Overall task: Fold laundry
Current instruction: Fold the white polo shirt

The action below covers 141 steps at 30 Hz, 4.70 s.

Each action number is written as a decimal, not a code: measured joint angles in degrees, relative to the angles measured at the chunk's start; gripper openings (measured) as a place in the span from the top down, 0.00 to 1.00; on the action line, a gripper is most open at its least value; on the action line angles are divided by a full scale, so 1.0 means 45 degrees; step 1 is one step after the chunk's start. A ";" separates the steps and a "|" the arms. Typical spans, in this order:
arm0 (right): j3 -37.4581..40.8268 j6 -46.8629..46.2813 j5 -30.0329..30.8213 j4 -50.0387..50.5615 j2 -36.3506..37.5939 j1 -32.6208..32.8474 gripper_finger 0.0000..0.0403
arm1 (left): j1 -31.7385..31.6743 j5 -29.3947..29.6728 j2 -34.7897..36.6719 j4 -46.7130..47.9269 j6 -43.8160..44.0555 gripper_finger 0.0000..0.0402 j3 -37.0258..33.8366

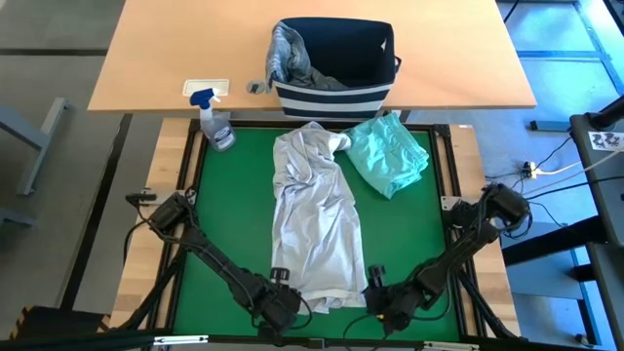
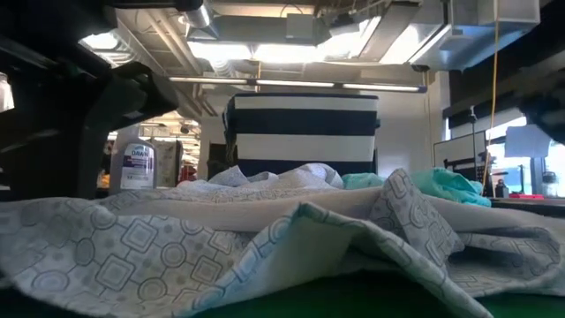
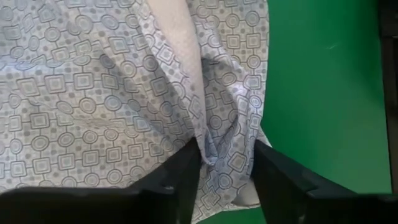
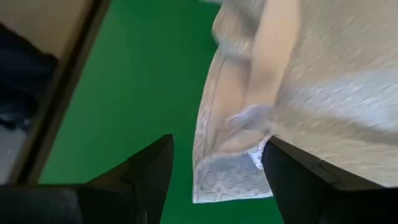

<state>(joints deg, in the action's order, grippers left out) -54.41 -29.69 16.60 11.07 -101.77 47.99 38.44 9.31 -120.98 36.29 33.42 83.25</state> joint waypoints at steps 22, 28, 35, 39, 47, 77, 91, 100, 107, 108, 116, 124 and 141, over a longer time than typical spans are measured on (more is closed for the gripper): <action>-0.0063 0.2098 0.0125 0.0418 -0.1025 -0.1166 0.68 | 0.0179 0.0187 -0.0006 -0.0311 0.0254 0.99 -0.0210; -0.0034 0.2388 0.0268 0.0510 -0.1030 -0.1175 0.97 | 0.0239 0.0264 0.0085 -0.0655 0.0994 1.00 -0.0235; -0.0074 0.1807 0.0272 0.0955 -0.0355 -0.0115 0.99 | 0.0703 -0.0401 0.0315 -0.1668 0.2464 1.00 -0.0095; -0.0565 0.1064 0.0184 0.1141 -0.0170 0.0839 0.99 | 0.1067 -0.0401 0.0373 -0.2513 0.2504 1.00 0.0271; -0.1540 -0.0439 0.1222 0.1493 -0.0156 0.2422 0.99 | 0.1645 0.0447 0.0388 -0.3360 0.3095 1.00 0.0988; -0.4648 0.2282 0.3158 0.8969 0.4921 -0.3501 1.00 | -0.2525 0.3724 0.6125 0.6982 0.0177 1.00 0.2285; -0.4648 0.5204 0.0920 0.8230 0.5007 -1.0748 1.00 | -0.8513 0.2254 1.1323 0.2319 -0.5611 1.00 -0.3730; -0.4648 0.6570 -0.1076 0.6376 0.4232 -1.4863 1.00 | -1.2264 0.1687 1.1303 0.0584 -0.8581 1.00 -0.4876; -0.4648 0.6741 -0.2389 0.5384 0.2178 -1.6954 1.00 | -1.4558 0.0668 1.1036 -0.2828 -0.9269 0.99 -0.6978; -0.4648 0.6808 -0.2488 0.5253 0.1918 -1.7151 0.99 | -1.4755 0.0664 1.0942 -0.3438 -0.9267 0.99 -0.7296; -0.4644 0.6104 -0.2337 0.4086 0.0195 -1.7888 0.89 | -1.5740 0.0712 1.0000 -0.5686 -0.9254 0.88 -0.8729; -0.5334 0.6185 -0.1964 0.4921 0.0383 -1.7928 0.66 | -1.5956 0.0708 1.0120 -0.4459 -0.8766 0.69 -0.7644; -0.2840 0.5921 -0.6602 0.3400 0.1510 -1.3389 0.53 | -1.1781 -0.4523 1.0437 -0.3429 -0.6565 0.61 -0.7820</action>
<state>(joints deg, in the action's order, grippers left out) -67.19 -3.05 -13.11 26.37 -94.98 -12.26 -14.58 -11.04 -74.02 20.85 3.88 48.05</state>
